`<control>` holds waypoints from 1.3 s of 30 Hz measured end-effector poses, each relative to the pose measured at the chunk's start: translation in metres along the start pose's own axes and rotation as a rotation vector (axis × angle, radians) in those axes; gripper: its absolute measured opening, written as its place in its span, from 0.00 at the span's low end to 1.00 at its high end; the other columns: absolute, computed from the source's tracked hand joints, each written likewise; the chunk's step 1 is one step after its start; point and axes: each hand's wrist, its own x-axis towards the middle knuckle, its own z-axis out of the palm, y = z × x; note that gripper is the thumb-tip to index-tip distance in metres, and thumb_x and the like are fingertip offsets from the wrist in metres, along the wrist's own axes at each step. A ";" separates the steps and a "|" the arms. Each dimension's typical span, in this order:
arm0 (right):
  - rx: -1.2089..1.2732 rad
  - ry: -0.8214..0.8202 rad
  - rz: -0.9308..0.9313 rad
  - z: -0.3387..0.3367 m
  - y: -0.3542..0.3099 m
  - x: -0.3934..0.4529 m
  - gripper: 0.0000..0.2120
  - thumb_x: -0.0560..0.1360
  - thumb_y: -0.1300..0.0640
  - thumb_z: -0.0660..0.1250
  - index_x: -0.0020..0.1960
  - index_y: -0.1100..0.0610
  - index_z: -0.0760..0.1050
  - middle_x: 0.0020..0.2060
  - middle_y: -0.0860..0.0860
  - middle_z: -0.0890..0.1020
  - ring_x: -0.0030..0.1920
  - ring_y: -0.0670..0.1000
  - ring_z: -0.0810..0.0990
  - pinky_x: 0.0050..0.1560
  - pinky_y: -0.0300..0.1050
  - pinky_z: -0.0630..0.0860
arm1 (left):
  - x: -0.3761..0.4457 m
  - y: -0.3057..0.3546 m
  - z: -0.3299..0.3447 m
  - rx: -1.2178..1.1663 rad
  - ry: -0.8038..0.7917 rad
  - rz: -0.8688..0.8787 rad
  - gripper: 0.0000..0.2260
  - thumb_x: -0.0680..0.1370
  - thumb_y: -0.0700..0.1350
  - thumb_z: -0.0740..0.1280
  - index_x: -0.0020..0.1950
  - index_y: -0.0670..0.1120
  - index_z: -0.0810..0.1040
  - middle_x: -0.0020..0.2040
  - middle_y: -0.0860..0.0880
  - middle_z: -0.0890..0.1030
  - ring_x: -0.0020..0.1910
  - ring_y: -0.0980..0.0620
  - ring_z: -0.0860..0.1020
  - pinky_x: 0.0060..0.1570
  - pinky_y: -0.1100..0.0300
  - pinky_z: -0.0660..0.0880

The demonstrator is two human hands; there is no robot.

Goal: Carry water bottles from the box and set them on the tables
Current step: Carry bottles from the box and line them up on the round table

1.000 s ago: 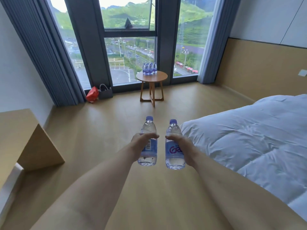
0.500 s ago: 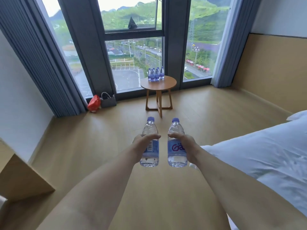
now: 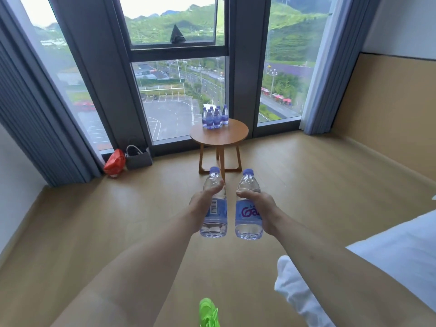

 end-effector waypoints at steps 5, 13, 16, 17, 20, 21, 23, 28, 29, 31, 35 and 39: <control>-0.013 0.047 0.001 0.006 -0.054 0.126 0.25 0.69 0.54 0.79 0.63 0.58 0.77 0.53 0.63 0.86 0.47 0.63 0.86 0.49 0.60 0.84 | 0.136 0.063 -0.008 -0.056 -0.036 -0.019 0.33 0.72 0.67 0.72 0.66 0.44 0.75 0.49 0.40 0.86 0.43 0.40 0.86 0.42 0.51 0.82; 0.032 0.066 -0.030 0.013 -0.141 0.278 0.28 0.72 0.55 0.77 0.69 0.62 0.74 0.58 0.66 0.83 0.55 0.69 0.82 0.64 0.70 0.76 | 0.299 0.156 -0.010 -0.066 -0.061 -0.057 0.30 0.74 0.67 0.71 0.63 0.44 0.77 0.50 0.39 0.86 0.43 0.39 0.86 0.41 0.49 0.84; 0.062 0.049 -0.025 0.014 -0.159 0.338 0.30 0.73 0.55 0.77 0.70 0.63 0.73 0.62 0.68 0.80 0.62 0.72 0.80 0.65 0.71 0.74 | 0.352 0.169 -0.011 -0.046 -0.103 -0.102 0.28 0.75 0.66 0.71 0.61 0.45 0.77 0.46 0.41 0.87 0.39 0.41 0.86 0.34 0.54 0.82; 0.070 0.045 -0.024 0.014 -0.164 0.360 0.30 0.73 0.54 0.77 0.70 0.63 0.73 0.62 0.68 0.80 0.60 0.71 0.81 0.65 0.71 0.75 | 0.370 0.173 -0.011 -0.036 -0.103 -0.112 0.28 0.74 0.65 0.72 0.62 0.45 0.77 0.47 0.41 0.87 0.39 0.41 0.87 0.35 0.53 0.82; 0.098 0.024 -0.004 0.014 -0.177 0.427 0.31 0.72 0.49 0.78 0.69 0.62 0.75 0.61 0.67 0.82 0.57 0.68 0.83 0.64 0.69 0.76 | 0.431 0.184 -0.013 -0.017 -0.071 -0.100 0.27 0.73 0.63 0.74 0.63 0.45 0.79 0.50 0.40 0.87 0.42 0.41 0.87 0.39 0.52 0.82; 0.097 0.015 -0.002 0.014 -0.182 0.450 0.32 0.72 0.47 0.79 0.69 0.62 0.75 0.60 0.67 0.82 0.59 0.69 0.82 0.65 0.69 0.76 | 0.452 0.190 -0.013 0.001 -0.057 -0.087 0.27 0.73 0.63 0.75 0.62 0.46 0.79 0.51 0.41 0.87 0.43 0.41 0.87 0.40 0.52 0.83; 0.095 -0.007 0.004 0.010 -0.193 0.499 0.34 0.70 0.44 0.80 0.68 0.62 0.76 0.59 0.66 0.84 0.60 0.70 0.82 0.64 0.69 0.76 | 0.497 0.205 -0.014 0.045 -0.021 -0.058 0.25 0.71 0.62 0.76 0.60 0.47 0.81 0.51 0.43 0.88 0.44 0.43 0.87 0.42 0.52 0.83; 0.085 -0.075 0.036 0.009 -0.248 0.608 0.31 0.66 0.43 0.81 0.62 0.59 0.78 0.48 0.61 0.84 0.44 0.61 0.83 0.54 0.59 0.80 | 0.600 0.265 -0.012 0.109 0.102 -0.051 0.24 0.71 0.61 0.76 0.59 0.47 0.80 0.49 0.45 0.87 0.42 0.44 0.86 0.44 0.53 0.83; 0.082 -0.088 0.041 0.008 -0.261 0.628 0.30 0.67 0.44 0.81 0.62 0.58 0.78 0.49 0.62 0.84 0.46 0.61 0.83 0.56 0.59 0.80 | 0.620 0.280 -0.011 0.114 0.139 -0.034 0.26 0.72 0.60 0.76 0.63 0.46 0.79 0.55 0.44 0.86 0.50 0.42 0.86 0.52 0.50 0.83; 0.077 -0.113 0.046 0.009 -0.285 0.666 0.28 0.70 0.44 0.79 0.63 0.58 0.78 0.55 0.64 0.85 0.49 0.62 0.83 0.56 0.59 0.81 | 0.656 0.305 -0.012 0.145 0.207 0.021 0.27 0.74 0.58 0.75 0.68 0.46 0.75 0.63 0.42 0.83 0.60 0.38 0.83 0.60 0.45 0.81; 0.061 -0.147 0.069 0.015 -0.318 0.731 0.24 0.73 0.46 0.77 0.63 0.58 0.78 0.58 0.64 0.84 0.52 0.65 0.84 0.55 0.59 0.82 | 0.701 0.329 -0.016 0.086 0.202 -0.087 0.26 0.68 0.64 0.77 0.58 0.52 0.76 0.41 0.47 0.88 0.36 0.46 0.87 0.28 0.57 0.80; -0.017 -0.118 0.065 0.023 -0.334 0.801 0.23 0.73 0.50 0.77 0.63 0.59 0.77 0.54 0.62 0.86 0.51 0.64 0.86 0.49 0.54 0.84 | 0.763 0.354 -0.030 0.106 0.210 -0.099 0.29 0.60 0.66 0.78 0.57 0.56 0.77 0.50 0.46 0.87 0.45 0.44 0.87 0.47 0.49 0.82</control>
